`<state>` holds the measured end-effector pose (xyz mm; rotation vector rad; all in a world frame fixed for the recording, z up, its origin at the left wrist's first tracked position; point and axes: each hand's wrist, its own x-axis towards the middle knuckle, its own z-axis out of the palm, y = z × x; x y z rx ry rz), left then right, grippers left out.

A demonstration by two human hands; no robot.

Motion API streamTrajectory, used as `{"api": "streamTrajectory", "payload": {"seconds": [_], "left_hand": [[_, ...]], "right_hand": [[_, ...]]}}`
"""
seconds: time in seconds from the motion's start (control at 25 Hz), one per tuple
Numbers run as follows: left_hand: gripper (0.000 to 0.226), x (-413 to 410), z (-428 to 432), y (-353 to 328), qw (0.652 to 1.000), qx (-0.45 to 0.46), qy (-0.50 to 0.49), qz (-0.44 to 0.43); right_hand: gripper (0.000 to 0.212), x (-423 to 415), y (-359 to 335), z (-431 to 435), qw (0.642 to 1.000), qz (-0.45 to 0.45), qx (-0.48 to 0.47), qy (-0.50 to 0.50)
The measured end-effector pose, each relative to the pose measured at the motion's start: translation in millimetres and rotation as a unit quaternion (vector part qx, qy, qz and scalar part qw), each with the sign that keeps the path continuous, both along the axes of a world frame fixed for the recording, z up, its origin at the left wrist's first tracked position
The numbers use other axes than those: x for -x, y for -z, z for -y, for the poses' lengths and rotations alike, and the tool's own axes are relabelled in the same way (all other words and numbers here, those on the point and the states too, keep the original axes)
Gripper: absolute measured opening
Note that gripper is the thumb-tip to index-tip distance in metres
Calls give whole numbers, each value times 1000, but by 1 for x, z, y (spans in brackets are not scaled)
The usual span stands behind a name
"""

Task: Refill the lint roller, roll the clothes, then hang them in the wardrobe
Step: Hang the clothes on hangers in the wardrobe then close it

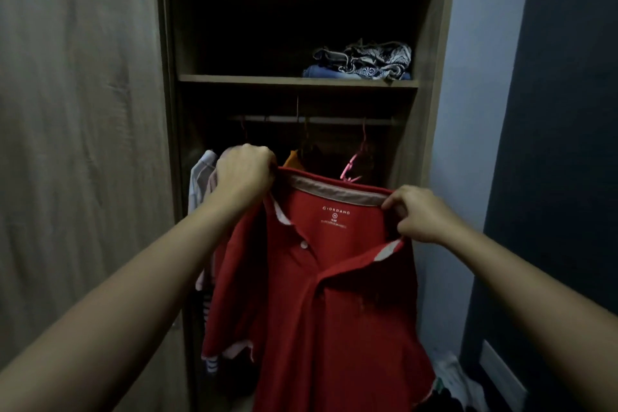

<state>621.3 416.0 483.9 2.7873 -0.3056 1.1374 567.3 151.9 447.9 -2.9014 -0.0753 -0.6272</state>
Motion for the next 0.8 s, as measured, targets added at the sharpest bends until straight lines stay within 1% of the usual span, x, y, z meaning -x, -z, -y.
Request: {"api": "streamTrajectory", "payload": {"seconds": [0.08,0.16,0.24,0.28,0.32,0.36,0.44,0.48,0.56,0.6,0.72,0.8], "left_hand": [[23,-18,-2,13,998,16,25,-52],[28,-38,-4,15,991,33,44,-118],[28,-57,-1,10,975,18,84,-207],[26,-66,6,6,964,28,116,-239],[26,-76,16,2,957,56,148,-242],[30,-88,29,-1,957,97,169,-215],[32,-118,59,-8,954,182,187,-146],[31,-136,74,-10,946,215,199,-141],[33,-172,106,-10,924,247,226,-185],[38,-191,122,-8,915,248,235,-214],[58,-241,162,-2,903,224,239,-276],[64,-270,181,2,895,228,232,-306]], "right_hand": [[42,-9,-1,6,998,8,-69,-11],[37,-24,-9,9,993,13,-116,-5],[34,-41,-15,5,990,0,-140,-15],[35,-52,-17,1,988,-15,-149,-24],[37,-61,-18,-3,987,-34,-155,-33],[39,-71,-19,-8,986,-52,-155,-39],[38,-90,-20,-17,989,-72,-122,-42],[38,-98,-21,-20,991,-78,-99,-45],[38,-109,-24,-24,993,-85,-66,-54],[39,-112,-27,-25,993,-88,-56,-59],[41,-119,-40,-23,994,-89,-12,-65],[42,-126,-46,-15,994,-87,8,-63]]}}
